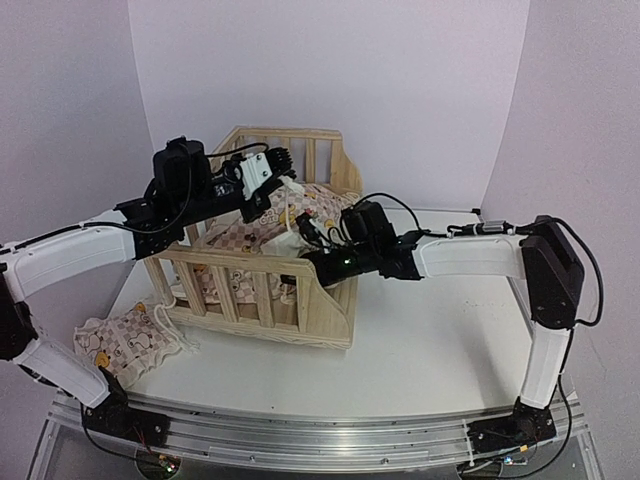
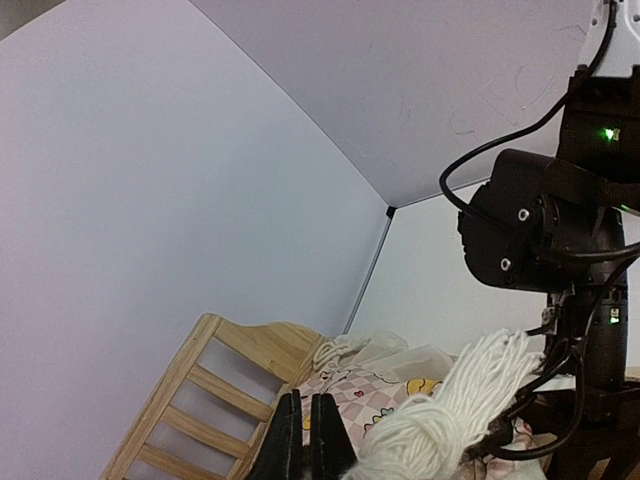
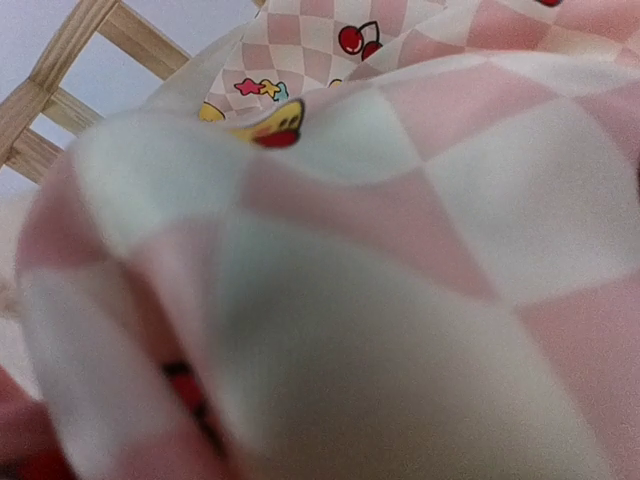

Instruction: Set up the pet bed

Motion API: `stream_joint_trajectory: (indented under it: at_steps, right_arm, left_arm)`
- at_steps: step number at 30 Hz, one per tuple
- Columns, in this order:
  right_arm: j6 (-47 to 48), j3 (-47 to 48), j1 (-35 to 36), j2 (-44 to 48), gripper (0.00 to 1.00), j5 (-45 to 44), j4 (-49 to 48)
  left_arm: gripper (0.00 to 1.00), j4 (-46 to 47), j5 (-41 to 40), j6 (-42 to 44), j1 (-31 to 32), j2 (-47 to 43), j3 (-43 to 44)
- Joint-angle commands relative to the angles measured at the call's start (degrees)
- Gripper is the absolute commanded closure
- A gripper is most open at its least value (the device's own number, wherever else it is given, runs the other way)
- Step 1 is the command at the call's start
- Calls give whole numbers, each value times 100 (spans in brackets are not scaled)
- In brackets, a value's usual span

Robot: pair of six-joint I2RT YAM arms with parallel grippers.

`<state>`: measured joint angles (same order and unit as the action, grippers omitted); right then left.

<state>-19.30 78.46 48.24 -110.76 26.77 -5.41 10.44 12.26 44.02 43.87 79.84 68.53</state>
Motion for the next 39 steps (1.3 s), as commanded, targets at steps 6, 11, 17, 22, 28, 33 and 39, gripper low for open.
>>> stream_joint_trajectory:
  at_steps: [6, 11, 17, 22, 28, 33, 39]
  right_arm:
    - [-175, 201, 56, -461, 68, 172, -567]
    - [-303, 357, 29, -561, 94, 582, -558]
    - [-1348, 539, -387, -526, 100, 2947, -564]
    - [-1529, 592, -403, -279, 100, 3916, -548]
    - [-1754, 719, -164, -417, 100, 4016, -571]
    - [-2385, 658, 115, -529, 100, 3994, -1300]
    - [-2258, 121, 109, -646, 100, 3609, -1215]
  left_arm:
    - [100, 597, 131, -187, -240, 417, 111]
    - [100, 436, 186, -218, -248, 430, 156]
    - [100, 345, 306, -309, -265, 404, 144]
    - [100, 284, 400, -342, -265, 401, 149]
    - [100, 131, 486, -469, -265, 366, 158]
    - [100, 96, 503, -480, -265, 353, 144]
    - [100, 135, 550, -491, -259, 347, 90]
